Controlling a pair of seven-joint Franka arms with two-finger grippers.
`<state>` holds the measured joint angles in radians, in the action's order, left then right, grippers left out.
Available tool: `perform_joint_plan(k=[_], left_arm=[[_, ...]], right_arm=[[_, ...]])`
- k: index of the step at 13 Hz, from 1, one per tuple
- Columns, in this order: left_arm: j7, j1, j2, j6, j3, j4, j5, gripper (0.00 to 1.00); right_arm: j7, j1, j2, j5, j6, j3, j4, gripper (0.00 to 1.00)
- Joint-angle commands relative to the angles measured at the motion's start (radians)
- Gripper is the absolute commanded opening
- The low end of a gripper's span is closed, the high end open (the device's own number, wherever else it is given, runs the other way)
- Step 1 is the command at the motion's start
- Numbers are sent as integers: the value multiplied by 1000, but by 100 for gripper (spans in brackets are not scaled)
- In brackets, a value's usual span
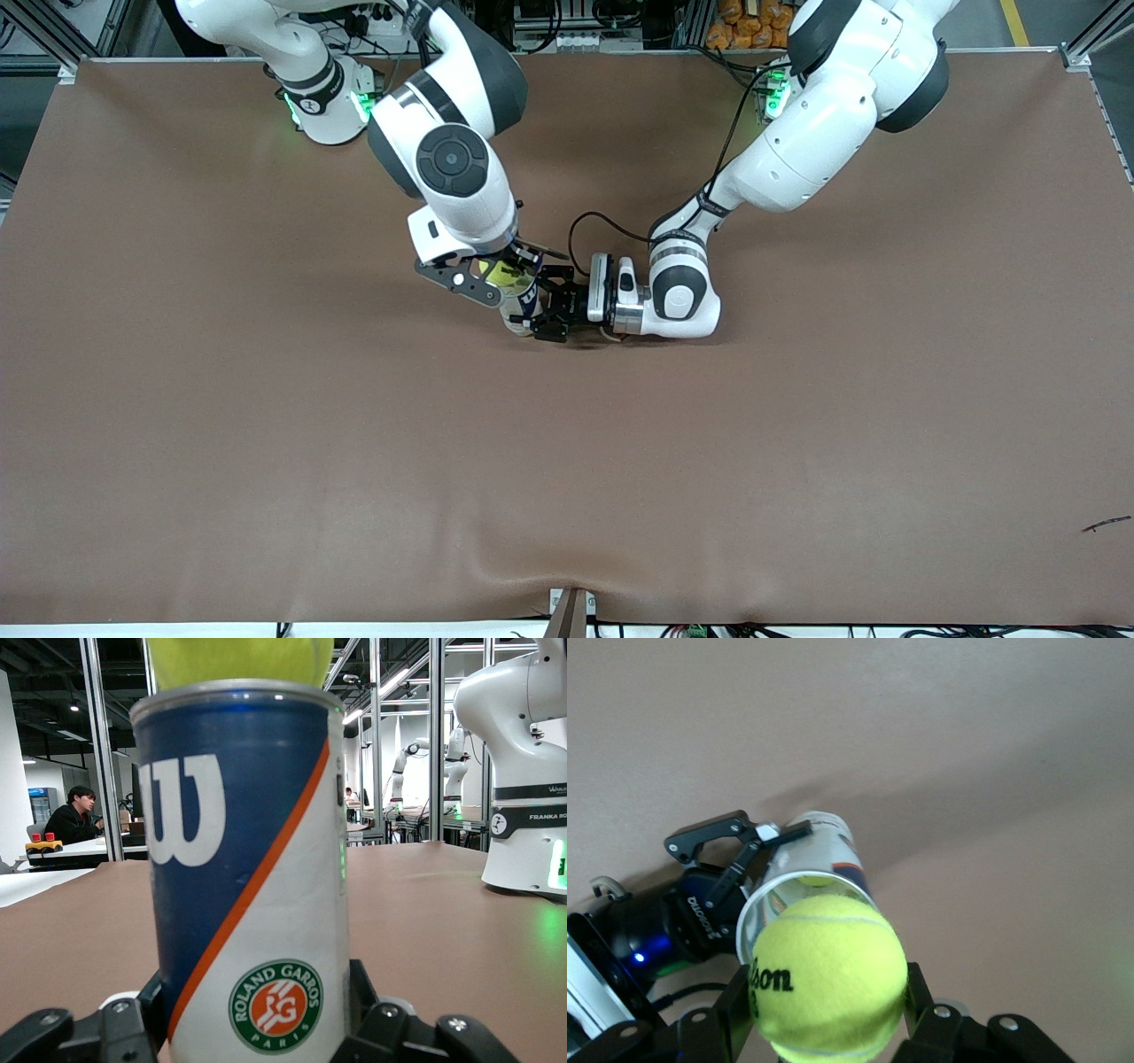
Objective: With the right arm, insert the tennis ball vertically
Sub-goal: 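Carry the second ball over the can opening with the right gripper, then release the ball into the can and withdraw the right gripper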
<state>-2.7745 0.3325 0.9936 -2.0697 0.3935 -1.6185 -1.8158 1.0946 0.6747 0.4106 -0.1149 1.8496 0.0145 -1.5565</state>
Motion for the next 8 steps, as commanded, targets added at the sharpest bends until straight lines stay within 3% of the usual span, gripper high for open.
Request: perform_joint_plan(k=[1, 2, 8], left_arm=[[-198, -4, 17, 20, 8, -4, -51, 77], [-198, -4, 17, 20, 8, -4, -51, 77], [-194, -4, 16, 20, 8, -4, -51, 78]], right_arm=[[18, 14, 30, -9, 26, -10, 7, 91], [18, 14, 31, -2, 26, -10, 7, 100], [-7, -21, -1, -2, -3, -19, 22, 100]])
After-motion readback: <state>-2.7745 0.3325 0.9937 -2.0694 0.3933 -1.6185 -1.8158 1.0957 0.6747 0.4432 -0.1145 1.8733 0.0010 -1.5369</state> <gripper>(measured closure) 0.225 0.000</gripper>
